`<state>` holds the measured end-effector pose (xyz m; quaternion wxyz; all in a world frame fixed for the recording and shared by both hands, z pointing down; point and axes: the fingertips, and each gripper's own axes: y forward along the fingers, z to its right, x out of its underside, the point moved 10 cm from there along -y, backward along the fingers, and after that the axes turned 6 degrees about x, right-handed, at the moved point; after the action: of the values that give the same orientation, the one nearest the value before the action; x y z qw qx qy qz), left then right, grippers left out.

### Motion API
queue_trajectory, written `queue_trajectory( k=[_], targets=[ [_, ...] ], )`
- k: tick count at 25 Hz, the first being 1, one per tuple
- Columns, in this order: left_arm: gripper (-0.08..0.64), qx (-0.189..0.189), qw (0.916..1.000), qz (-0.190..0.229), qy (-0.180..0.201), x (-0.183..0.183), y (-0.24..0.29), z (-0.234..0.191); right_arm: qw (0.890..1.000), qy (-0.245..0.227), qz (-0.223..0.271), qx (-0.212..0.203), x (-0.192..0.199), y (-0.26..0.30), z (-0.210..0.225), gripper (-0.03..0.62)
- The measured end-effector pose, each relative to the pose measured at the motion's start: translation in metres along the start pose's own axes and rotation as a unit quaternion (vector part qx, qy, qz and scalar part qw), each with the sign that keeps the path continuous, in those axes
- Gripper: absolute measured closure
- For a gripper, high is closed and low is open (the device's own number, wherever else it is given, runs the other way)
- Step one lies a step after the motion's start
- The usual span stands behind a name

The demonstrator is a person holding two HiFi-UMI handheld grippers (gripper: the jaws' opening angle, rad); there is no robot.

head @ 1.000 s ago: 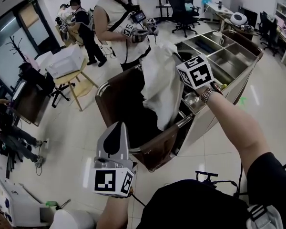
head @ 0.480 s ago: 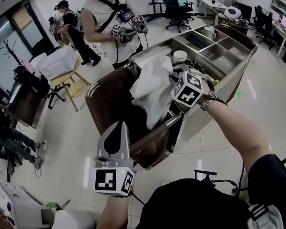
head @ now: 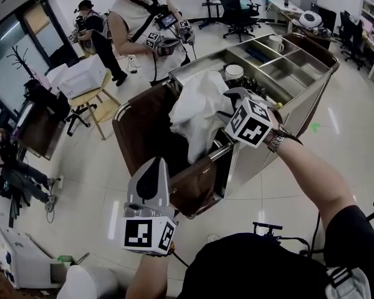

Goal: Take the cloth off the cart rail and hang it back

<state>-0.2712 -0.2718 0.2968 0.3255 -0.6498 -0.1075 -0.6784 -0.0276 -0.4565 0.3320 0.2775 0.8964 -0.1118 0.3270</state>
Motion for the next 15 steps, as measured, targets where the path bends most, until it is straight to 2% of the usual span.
queue_trajectory(
  k=[7,9,15],
  targets=[
    [0.557,-0.019,0.9997,-0.003,0.012,0.009,0.009,0.080,0.996,-0.007,0.091,0.009,0.028,-0.074,-0.004,0.390],
    [0.557,-0.027,0.9995,-0.002,0.015,0.009,0.004,0.099,0.992,-0.007,0.129,0.013,0.027,-0.102,-0.012,0.398],
    [0.557,-0.050,0.9985,-0.010,0.018,0.020,0.008,0.161,0.972,0.018,0.233,0.011,0.049,-0.179,-0.028,0.488]
  ],
)
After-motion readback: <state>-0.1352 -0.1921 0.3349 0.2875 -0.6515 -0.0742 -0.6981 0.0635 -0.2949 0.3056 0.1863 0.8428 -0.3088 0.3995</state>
